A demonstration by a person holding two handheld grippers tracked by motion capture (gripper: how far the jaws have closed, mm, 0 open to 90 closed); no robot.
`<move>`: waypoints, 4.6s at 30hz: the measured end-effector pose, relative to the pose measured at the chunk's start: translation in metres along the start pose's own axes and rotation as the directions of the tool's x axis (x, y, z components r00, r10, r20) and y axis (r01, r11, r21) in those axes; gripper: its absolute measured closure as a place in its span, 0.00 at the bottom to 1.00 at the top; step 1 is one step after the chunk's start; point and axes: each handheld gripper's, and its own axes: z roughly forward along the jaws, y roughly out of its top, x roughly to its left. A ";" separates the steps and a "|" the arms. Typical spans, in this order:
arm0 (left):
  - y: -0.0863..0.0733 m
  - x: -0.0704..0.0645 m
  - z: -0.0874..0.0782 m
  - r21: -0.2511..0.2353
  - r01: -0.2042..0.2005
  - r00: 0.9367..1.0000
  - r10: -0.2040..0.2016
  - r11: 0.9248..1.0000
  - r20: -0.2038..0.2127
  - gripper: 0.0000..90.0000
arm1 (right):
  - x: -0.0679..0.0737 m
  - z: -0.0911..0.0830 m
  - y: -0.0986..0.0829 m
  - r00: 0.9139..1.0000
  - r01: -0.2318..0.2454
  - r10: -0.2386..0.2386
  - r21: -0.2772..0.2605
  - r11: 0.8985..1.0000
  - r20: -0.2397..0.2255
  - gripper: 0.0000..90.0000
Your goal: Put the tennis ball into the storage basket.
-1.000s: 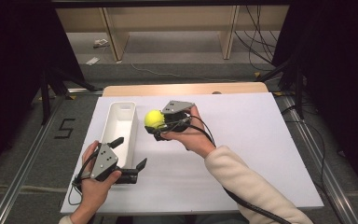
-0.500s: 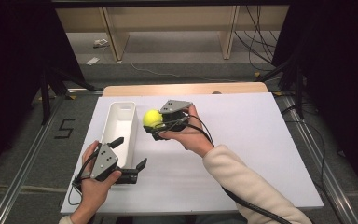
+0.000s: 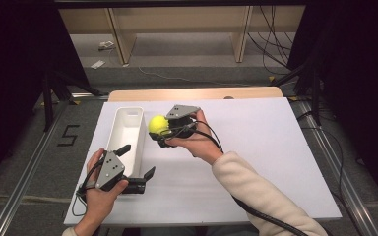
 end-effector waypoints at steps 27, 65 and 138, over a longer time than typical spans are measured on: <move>0.000 0.001 0.000 -0.004 -0.012 1.000 0.012 1.000 0.000 0.00 | 0.003 0.008 0.003 1.000 0.002 -0.002 0.005 1.000 -0.006 0.30; 0.001 0.001 0.000 -0.006 -0.012 1.000 0.012 1.000 0.000 0.00 | 0.005 0.021 0.010 1.000 0.007 -0.007 0.010 1.000 -0.011 0.30; 0.000 0.000 0.000 -0.002 -0.010 1.000 0.010 1.000 0.005 0.00 | 0.008 0.061 0.028 1.000 0.011 -0.010 0.033 0.999 -0.025 0.30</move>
